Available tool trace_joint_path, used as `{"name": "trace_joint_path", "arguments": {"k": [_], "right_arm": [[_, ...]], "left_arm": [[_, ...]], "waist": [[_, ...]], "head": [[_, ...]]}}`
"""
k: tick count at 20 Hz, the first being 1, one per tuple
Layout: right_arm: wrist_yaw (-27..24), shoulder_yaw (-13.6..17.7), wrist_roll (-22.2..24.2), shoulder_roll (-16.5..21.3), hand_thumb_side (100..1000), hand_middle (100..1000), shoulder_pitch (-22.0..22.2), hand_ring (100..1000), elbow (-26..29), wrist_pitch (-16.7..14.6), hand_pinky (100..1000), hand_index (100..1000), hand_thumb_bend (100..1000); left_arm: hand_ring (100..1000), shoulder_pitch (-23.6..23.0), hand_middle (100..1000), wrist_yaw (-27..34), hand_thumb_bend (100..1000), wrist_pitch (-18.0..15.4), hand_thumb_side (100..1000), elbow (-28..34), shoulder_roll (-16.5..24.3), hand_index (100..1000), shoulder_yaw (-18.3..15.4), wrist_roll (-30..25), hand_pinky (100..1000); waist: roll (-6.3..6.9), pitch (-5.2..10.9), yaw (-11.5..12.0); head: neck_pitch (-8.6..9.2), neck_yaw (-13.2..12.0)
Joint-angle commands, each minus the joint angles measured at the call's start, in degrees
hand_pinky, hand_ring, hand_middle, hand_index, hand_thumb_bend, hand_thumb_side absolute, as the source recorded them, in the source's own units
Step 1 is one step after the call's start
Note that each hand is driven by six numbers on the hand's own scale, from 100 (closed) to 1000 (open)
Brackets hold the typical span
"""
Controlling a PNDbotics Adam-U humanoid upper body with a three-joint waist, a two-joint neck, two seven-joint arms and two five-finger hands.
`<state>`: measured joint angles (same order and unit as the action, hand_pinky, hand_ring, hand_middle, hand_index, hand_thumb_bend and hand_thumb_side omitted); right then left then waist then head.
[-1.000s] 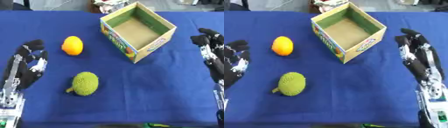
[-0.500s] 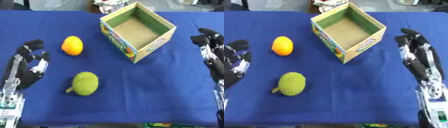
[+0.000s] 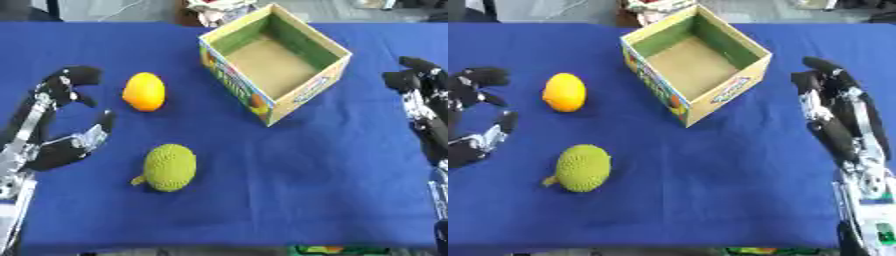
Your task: Pick up objects on the table and place them in the box.
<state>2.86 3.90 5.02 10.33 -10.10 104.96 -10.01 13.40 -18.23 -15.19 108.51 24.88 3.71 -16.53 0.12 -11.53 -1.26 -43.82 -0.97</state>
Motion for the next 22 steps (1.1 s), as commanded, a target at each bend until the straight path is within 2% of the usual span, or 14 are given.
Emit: {"name": "trace_joint_path", "arguments": {"k": [1,6,11,17,22], "right_arm": [[0.2,-0.1,0.3,1.1,516,596,-0.6,777,1.1,-0.1,828,817,100],[0.1,-0.3,0.5,1.2,516,596,-0.6,777,1.0,-0.1,828,817,100],[0.0,-0.5,0.7,1.2,514,596,-0.6,777,0.9,-0.1,828,817,100],[0.0,-0.6,0.8,1.2,514,596,-0.7,777,0.8,-0.2,828,817,100],[0.0,-0.6,0.8,1.2,513,596,-0.6,776,0.8,-0.1,828,817,100]], "left_arm": [[802,2.7,803,-2.3,392,-1.0,419,1.3,5.9,863,3.6,-4.0,648],[792,7.4,800,-6.4,424,-1.4,400,-1.6,9.8,863,9.1,-10.0,676],[779,10.8,788,-10.7,449,-2.6,397,-5.4,11.4,853,13.5,-15.0,687],[765,12.1,773,-15.0,454,-3.9,367,-9.3,11.0,847,15.3,-16.2,688],[744,12.0,742,-17.7,421,-5.6,332,-11.2,10.4,820,16.2,-17.0,678]], "waist": [[0.07,0.94,-0.3],[0.16,1.19,-0.8],[0.17,1.28,-1.4],[0.25,1.26,-1.5],[0.3,1.22,-1.5]], "head": [[-0.29,-0.2],[-0.29,-0.4],[-0.29,-0.3],[-0.29,0.0],[-0.29,-0.1]]}}
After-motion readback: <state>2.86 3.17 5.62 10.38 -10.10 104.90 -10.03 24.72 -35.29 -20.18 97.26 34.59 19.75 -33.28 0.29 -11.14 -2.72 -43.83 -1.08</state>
